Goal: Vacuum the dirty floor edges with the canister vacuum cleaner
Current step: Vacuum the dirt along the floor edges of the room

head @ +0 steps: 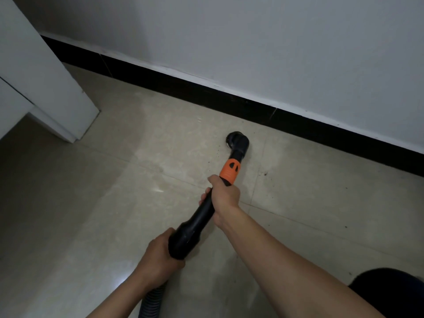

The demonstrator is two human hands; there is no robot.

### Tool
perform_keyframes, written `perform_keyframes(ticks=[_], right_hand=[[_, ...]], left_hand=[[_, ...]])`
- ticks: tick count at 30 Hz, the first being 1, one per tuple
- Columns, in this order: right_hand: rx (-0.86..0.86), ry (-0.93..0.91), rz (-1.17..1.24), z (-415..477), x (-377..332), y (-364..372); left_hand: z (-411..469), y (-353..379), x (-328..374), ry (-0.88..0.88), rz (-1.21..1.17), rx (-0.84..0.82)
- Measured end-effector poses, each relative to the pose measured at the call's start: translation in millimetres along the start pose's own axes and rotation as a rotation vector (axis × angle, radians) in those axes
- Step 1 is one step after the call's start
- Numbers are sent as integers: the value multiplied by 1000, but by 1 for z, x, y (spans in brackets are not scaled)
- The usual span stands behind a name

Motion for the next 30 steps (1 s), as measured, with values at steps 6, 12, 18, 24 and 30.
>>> perform_keyframes(ticks=[6, 12, 18, 24, 30], right_hand=[[-22, -21, 41, 10, -9, 27], [142, -95, 258, 25, -48, -30], [-5, -75, 60, 34, -73, 20], [-53, -1, 126, 7, -41, 26], [221, -139, 423, 9, -67, -93]], left_hand=[[15, -18, 10, 46, 57, 76], [38, -13, 55, 159, 138, 92], [41, -26, 66, 124, 107, 188], [24, -40, 39, 95, 150, 145], [28, 5, 96, 308, 180, 45]])
Point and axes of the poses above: each hand's wrist, its own z-axis towards the middle knuckle, its own y-axis out of the palm, x = y × z, the point moved 7 cm from there along z, towards the middle knuckle, and after that the axes turned 8 degrees about z, right-handed, at the moved point
